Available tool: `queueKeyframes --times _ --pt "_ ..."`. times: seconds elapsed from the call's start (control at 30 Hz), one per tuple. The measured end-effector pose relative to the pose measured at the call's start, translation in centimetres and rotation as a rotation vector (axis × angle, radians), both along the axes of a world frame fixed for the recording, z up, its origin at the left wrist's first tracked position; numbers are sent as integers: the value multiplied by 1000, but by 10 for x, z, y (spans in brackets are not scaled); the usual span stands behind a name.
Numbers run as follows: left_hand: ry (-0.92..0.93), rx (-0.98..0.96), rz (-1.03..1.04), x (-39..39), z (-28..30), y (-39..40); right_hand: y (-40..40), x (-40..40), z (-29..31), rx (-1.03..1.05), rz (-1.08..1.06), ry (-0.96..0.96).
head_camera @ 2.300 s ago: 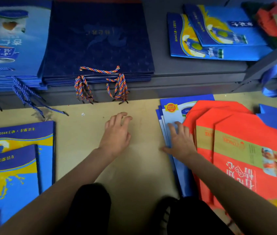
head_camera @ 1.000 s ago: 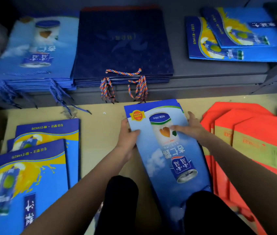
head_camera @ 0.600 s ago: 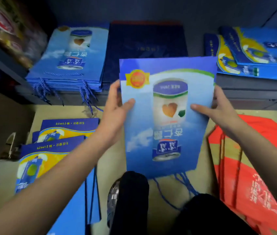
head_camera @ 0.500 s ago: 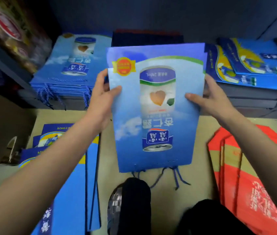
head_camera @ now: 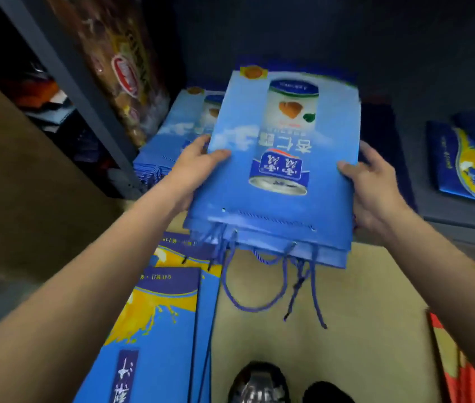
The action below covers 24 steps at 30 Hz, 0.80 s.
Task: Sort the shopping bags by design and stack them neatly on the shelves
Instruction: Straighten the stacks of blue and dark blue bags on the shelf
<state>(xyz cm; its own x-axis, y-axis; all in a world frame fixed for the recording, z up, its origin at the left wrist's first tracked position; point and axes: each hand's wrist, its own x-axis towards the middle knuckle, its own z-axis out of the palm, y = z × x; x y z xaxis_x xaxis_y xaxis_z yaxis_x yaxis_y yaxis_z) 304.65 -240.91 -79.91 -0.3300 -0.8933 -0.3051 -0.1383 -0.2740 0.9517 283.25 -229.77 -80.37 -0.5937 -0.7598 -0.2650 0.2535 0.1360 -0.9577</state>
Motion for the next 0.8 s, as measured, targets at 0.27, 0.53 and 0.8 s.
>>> queueKeyframes --times 0.27,0.53,0.8 --pt "-602 -154 -303 2 -22 19 -4 -11 -22 412 281 440" --pt "-472 -220 -217 -14 1 23 11 -16 -5 340 246 728" --pt "-436 -453 20 12 45 -24 -52 10 23 40 165 757"
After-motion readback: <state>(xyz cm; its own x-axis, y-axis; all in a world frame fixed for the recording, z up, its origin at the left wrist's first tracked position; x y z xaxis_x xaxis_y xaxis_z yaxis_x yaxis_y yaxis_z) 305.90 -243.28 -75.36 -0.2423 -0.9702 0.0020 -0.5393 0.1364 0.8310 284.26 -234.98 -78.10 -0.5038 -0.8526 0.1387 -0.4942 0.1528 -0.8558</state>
